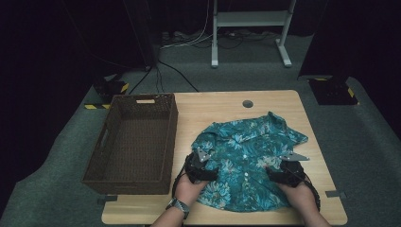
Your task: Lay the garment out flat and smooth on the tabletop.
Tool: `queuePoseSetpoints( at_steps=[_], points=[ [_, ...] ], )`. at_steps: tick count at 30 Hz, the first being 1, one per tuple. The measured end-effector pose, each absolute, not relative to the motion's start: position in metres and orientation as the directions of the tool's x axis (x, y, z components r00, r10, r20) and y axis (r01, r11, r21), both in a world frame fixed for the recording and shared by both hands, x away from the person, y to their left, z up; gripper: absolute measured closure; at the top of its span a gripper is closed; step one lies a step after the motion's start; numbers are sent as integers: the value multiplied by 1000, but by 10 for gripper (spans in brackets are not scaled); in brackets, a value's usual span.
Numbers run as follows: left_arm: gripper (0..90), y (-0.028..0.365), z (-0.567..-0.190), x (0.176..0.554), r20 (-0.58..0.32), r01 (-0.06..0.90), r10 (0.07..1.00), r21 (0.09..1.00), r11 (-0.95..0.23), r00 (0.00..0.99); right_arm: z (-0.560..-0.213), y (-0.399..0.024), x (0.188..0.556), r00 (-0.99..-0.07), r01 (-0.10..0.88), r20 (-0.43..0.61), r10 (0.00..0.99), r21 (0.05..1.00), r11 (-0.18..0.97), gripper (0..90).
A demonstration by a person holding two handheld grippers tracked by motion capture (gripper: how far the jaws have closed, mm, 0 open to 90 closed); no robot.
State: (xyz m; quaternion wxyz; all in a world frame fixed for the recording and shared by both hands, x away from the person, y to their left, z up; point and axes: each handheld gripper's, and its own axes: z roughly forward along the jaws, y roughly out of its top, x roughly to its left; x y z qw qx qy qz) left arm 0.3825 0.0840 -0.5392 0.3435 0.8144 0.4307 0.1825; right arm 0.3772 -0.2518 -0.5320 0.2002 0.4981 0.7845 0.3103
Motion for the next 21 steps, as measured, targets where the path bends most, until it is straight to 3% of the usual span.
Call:
queuePoseSetpoints(
  at_steps=[11,21],
  points=[
    [135,82,-539,338,-4,562,795,710,-425,606,-530,-258,342,-481,654,-6,877,664,364,240],
    [155,86,-532,334,31,536,791,719,-442,611,-526,-251,339,-475,627,-24,879,692,358,236]
  ],
)
